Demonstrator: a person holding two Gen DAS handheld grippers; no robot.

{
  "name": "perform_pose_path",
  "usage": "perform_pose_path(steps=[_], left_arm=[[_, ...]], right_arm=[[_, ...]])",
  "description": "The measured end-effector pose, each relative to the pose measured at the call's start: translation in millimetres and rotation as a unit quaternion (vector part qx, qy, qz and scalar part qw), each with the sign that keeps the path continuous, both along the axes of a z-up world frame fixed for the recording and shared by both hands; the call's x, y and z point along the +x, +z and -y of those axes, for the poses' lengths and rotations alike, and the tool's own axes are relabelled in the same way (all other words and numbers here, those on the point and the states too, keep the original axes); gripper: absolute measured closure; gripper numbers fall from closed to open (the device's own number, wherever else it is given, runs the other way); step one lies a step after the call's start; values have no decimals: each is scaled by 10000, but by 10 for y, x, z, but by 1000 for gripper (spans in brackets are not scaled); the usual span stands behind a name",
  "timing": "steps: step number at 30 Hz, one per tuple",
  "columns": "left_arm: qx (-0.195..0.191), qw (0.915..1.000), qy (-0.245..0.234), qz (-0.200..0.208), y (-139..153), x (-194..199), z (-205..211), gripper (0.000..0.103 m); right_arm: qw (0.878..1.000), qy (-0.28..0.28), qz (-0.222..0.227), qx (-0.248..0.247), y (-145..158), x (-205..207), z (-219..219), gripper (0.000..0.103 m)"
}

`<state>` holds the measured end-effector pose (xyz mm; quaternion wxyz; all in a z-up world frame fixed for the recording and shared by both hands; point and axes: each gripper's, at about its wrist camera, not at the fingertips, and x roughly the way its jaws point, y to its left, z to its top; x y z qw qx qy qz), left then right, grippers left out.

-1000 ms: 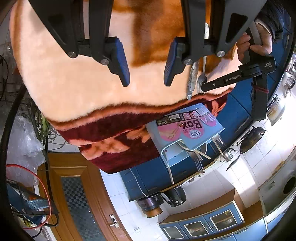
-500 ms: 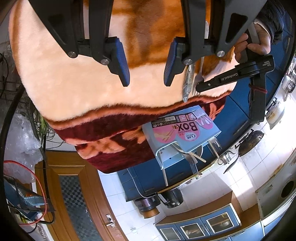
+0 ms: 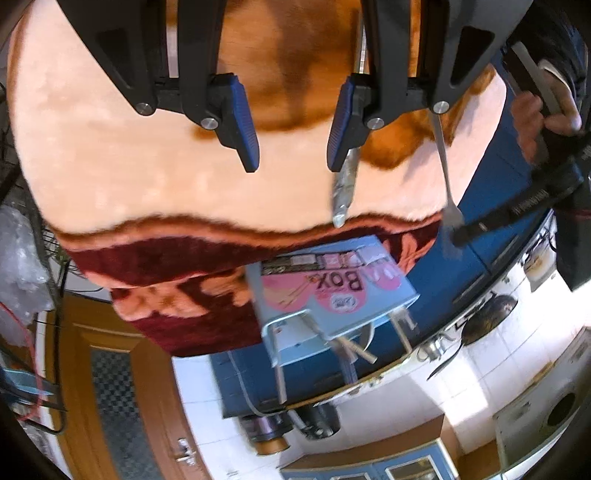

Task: Organize utensils
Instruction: 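Grasp the metal fork with the left tool while the right tool grasps the metal knife, then lift the fork and knife and carry them over the caddy with both tools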

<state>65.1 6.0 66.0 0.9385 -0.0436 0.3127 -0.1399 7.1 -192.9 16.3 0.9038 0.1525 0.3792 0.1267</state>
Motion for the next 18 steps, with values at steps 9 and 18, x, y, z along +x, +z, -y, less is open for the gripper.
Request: perform_pose_path(steps=[9, 18], left_arm=[[-122, 9983, 142, 544, 232, -160, -300, 103], [-98, 9965, 299, 779, 319, -196, -476, 103]], right_arm=[[9968, 576, -469, -308, -52, 232, -396, 62], [9896, 903, -789, -797, -77, 517, -762, 62]])
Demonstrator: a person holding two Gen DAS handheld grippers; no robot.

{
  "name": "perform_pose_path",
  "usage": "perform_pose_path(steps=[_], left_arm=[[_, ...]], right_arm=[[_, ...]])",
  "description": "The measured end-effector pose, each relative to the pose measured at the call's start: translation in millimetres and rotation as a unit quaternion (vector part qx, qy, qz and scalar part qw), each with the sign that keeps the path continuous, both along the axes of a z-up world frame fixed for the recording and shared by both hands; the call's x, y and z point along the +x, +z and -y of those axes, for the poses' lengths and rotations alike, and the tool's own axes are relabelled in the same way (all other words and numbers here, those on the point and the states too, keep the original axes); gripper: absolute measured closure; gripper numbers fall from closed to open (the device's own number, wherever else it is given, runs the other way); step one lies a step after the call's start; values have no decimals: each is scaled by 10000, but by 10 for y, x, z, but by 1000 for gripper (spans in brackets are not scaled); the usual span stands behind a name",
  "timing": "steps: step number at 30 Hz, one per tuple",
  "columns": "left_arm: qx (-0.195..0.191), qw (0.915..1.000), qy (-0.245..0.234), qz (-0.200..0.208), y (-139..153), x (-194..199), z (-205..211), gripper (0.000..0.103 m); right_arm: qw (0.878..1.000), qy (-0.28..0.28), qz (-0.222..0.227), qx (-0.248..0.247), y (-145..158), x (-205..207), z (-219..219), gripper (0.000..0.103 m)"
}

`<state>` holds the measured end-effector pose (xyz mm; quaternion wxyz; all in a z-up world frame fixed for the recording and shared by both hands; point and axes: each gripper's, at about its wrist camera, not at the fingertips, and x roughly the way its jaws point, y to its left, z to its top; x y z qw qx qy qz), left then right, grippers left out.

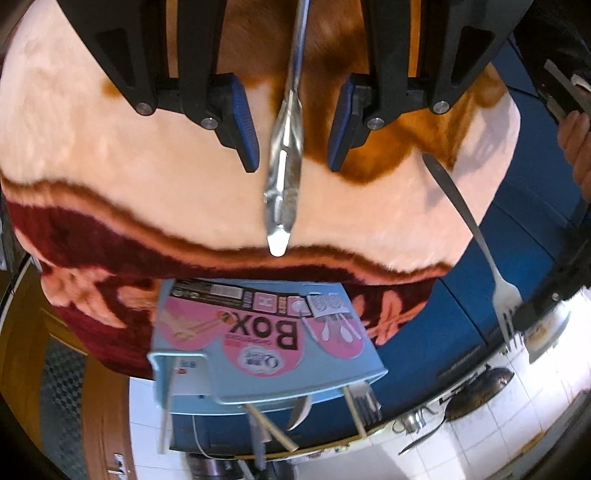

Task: Organize utensils
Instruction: 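Lift the fork and knife and carry them over the caddy with both tools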

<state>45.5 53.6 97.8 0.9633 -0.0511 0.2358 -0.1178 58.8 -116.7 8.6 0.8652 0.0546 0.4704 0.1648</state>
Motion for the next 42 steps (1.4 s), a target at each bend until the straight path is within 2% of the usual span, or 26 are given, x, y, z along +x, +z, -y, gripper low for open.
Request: perform_pose_path(steps=[6, 14, 17, 21, 25, 30, 37, 42], left_arm=[[71, 9999, 85, 78, -5, -11, -78, 103], [-18, 9998, 137, 135, -6, -5, -151, 103], [-20, 9998, 125, 174, 10, -4, -132, 103], [-39, 9996, 160, 233, 67, 16, -119, 103], [-26, 9992, 218, 341, 155, 47, -103, 103], [23, 9983, 279, 503, 301, 90, -43, 103], [208, 9956, 341, 843, 580, 187, 131, 103], [308, 9924, 392, 1123, 834, 312, 276, 103]], right_arm=[[9994, 24, -101, -328, -80, 68, -137, 61], [9995, -30, -183, -243, -101, 153, -120, 62], [9990, -130, -135, -397, -104, 162, -118, 80], [9996, -217, -112, -157, -95, 139, -40, 81], [9991, -289, 226, 232, 1, 16, 88, 81], [9926, -500, 946, 577, 234, -217, 308, 81], [9759, -793, 1893, 735, 567, -417, 524, 82], [9656, -907, 2313, 765, 741, -415, 625, 82]])
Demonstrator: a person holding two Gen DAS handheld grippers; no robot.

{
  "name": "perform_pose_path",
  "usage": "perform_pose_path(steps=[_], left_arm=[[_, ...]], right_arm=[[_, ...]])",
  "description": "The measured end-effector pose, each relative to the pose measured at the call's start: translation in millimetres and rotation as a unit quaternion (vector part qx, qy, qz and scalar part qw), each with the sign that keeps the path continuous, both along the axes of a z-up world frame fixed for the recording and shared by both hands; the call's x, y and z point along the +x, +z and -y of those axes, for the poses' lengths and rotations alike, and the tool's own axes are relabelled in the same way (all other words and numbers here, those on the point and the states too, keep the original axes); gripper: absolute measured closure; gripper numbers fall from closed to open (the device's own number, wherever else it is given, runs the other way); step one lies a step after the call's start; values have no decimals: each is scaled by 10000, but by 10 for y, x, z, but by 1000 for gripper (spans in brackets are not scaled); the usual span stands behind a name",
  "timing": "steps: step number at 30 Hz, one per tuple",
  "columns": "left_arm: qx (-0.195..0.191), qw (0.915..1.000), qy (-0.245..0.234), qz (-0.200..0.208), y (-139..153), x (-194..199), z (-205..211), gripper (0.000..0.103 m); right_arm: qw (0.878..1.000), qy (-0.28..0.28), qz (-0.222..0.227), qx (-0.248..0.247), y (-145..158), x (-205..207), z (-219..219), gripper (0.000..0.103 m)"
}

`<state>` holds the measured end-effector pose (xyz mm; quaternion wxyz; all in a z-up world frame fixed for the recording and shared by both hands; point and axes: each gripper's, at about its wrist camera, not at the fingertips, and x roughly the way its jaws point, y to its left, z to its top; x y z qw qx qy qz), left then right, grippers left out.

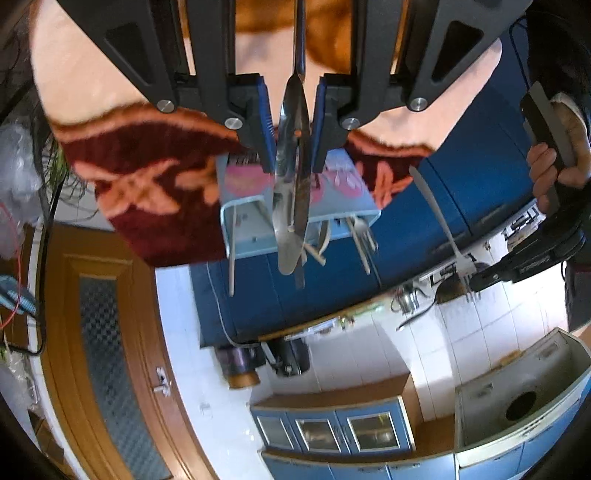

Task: Organize utensils
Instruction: 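Lift the fork and knife and carry them over the caddy with both tools, then lower the fork and knife into the caddy and open both tools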

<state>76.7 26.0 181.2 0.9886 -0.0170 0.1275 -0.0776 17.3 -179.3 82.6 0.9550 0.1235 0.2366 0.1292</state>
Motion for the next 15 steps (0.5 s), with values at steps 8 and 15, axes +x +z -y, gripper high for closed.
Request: perform_pose_path(steps=[8, 15], left_arm=[[175, 9991, 107, 358, 244, 281, 218, 103], [232, 9995, 121, 202, 77, 593, 346, 103]], right_arm=[[9989, -166, 426, -105, 152, 48, 79, 82], [9978, -288, 582, -103, 244, 171, 146, 82]])
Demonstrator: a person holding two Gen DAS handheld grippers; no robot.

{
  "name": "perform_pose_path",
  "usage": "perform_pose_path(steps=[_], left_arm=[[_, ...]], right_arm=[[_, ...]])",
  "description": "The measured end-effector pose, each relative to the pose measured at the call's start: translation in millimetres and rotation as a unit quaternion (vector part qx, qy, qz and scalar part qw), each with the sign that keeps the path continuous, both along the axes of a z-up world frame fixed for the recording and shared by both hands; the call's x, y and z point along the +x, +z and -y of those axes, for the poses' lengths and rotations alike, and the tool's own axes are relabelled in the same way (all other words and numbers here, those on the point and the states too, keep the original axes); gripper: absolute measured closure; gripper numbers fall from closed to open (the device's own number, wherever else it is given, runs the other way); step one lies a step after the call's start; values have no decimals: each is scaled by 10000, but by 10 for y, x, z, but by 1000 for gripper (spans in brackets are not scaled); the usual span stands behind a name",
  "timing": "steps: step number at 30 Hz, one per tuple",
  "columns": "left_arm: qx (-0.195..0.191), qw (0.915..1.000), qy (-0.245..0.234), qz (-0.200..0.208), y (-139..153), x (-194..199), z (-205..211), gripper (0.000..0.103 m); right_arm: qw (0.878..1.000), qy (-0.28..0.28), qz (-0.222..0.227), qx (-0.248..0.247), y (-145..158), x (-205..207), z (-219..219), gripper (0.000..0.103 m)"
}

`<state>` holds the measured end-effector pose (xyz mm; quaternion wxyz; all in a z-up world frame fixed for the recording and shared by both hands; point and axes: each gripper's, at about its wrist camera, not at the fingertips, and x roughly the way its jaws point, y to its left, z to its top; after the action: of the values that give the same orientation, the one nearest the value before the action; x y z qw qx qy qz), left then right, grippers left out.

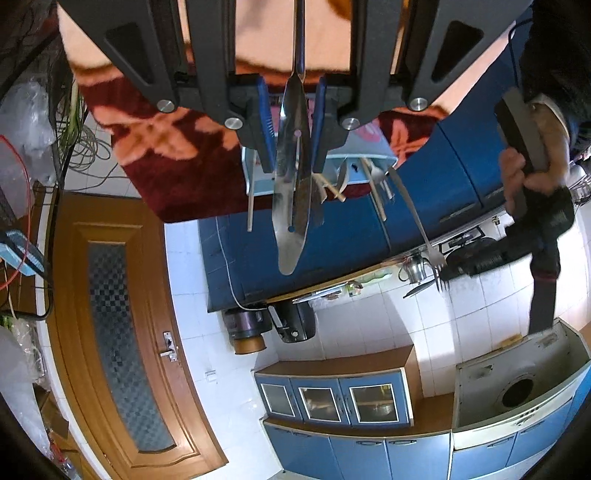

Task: Organize utensils
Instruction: 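Lower the fork and knife into the caddy and open both tools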

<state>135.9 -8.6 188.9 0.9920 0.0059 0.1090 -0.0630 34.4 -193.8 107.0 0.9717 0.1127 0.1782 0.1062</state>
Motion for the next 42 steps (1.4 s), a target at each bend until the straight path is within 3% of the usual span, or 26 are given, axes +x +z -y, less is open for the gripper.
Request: perform_pose_path(steps=[12, 18, 24, 30, 38, 42], left_arm=[[-43, 9992, -209, -333, -402, 289, 122, 103], [-125, 9985, -297, -452, -545, 378, 115, 103], [-291, 9970, -453, -551, -663, 463, 88, 103], [-310, 9956, -535, -706, -833, 504, 129, 103], [-330, 9921, -657, -1012, -1028, 507, 189, 100], [-244, 9916, -676, -1074, -1042, 454, 230, 86]], right_arm=[[9957, -488, 693, -362, 310, 504, 11, 82], [9939, -596, 879, -300, 329, 835, -10, 82], [9899, -653, 1087, -628, 256, 1047, -142, 82], [9915, -511, 947, -731, 62, 1153, -196, 82], [9958, -183, 385, -806, -229, 1159, -241, 81], [9970, -124, 276, -715, -258, 1096, -223, 72]])
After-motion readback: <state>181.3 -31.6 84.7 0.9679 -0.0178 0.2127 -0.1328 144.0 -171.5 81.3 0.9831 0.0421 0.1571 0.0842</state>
